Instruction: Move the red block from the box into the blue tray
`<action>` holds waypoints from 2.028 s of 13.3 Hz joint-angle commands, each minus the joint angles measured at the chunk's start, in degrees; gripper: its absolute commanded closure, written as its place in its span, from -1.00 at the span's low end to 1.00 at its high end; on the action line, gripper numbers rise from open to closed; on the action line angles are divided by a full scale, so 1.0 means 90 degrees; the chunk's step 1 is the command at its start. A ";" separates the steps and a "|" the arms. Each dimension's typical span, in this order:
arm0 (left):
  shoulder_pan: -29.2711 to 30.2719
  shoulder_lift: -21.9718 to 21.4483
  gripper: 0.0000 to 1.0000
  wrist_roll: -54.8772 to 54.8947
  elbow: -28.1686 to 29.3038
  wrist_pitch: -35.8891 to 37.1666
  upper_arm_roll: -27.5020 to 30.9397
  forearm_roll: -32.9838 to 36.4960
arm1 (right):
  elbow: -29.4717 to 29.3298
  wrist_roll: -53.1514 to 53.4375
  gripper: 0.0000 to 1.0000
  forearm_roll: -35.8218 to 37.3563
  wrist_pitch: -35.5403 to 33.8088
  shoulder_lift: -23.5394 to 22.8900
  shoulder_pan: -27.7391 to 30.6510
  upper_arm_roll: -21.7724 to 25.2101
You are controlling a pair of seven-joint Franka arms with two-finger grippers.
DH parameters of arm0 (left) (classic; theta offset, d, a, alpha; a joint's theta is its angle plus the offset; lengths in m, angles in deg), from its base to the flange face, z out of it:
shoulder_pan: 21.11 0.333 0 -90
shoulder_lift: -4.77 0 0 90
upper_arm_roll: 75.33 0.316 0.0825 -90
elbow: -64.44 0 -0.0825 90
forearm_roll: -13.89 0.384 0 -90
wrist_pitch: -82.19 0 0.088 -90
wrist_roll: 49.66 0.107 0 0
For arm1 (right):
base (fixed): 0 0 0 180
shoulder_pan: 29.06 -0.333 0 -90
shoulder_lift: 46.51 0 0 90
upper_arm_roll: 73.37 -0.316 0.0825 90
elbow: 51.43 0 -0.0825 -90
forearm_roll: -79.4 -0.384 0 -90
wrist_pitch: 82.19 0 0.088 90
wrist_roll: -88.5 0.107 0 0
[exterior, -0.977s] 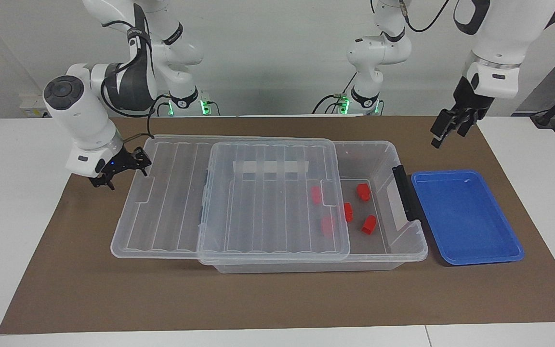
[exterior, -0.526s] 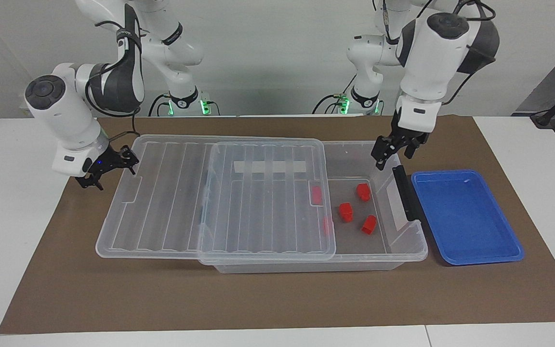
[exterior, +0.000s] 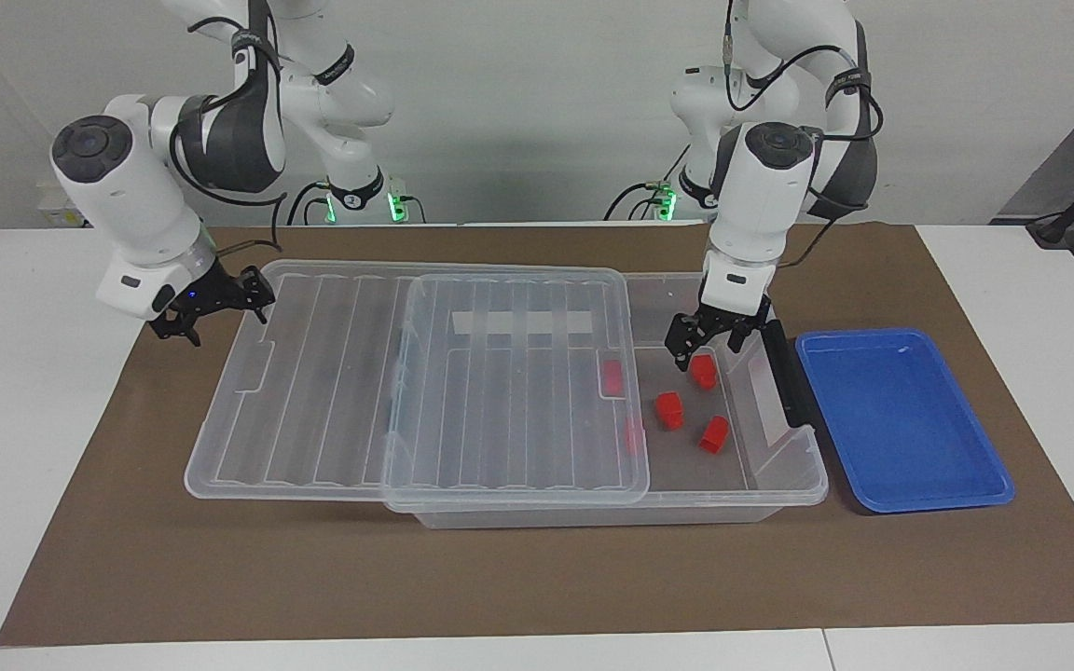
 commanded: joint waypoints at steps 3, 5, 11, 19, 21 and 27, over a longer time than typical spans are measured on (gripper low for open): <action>-0.0109 0.0494 -1.00 -0.0072 0.0121 -0.0541 0.0070 0.0423 | 0.0182 0.2375 -0.95 -0.0051 -0.0124 0.0582 -0.0470 -0.0033; -0.0293 0.0933 -1.00 -0.0102 0.0121 -0.0930 0.0079 0.0423 | -0.0023 0.3002 -0.95 -0.0304 -0.0105 0.0593 -0.0500 -0.0033; -0.0324 0.1277 -1.00 0.0219 0.0276 -0.1206 0.0070 0.0863 | -0.1155 0.3698 -0.98 -0.0334 -0.0270 0.0339 -0.0403 -0.0023; -0.0333 0.1414 -1.00 0.0211 0.0619 -0.1831 0.0070 0.0863 | -0.1519 0.3679 -1.00 -0.0334 -0.1296 0.0289 -0.0393 -0.0023; -0.0362 0.1424 -0.95 0.0191 0.0658 -0.1948 0.0070 0.0863 | -0.1479 0.3650 -1.00 -0.0344 -0.1296 0.0309 -0.0374 -0.0013; -0.0363 0.1424 0.23 0.0152 0.0668 -0.1919 0.0070 0.0863 | -0.1352 0.3485 -1.00 -0.0519 -0.1286 0.0378 -0.0354 -0.0004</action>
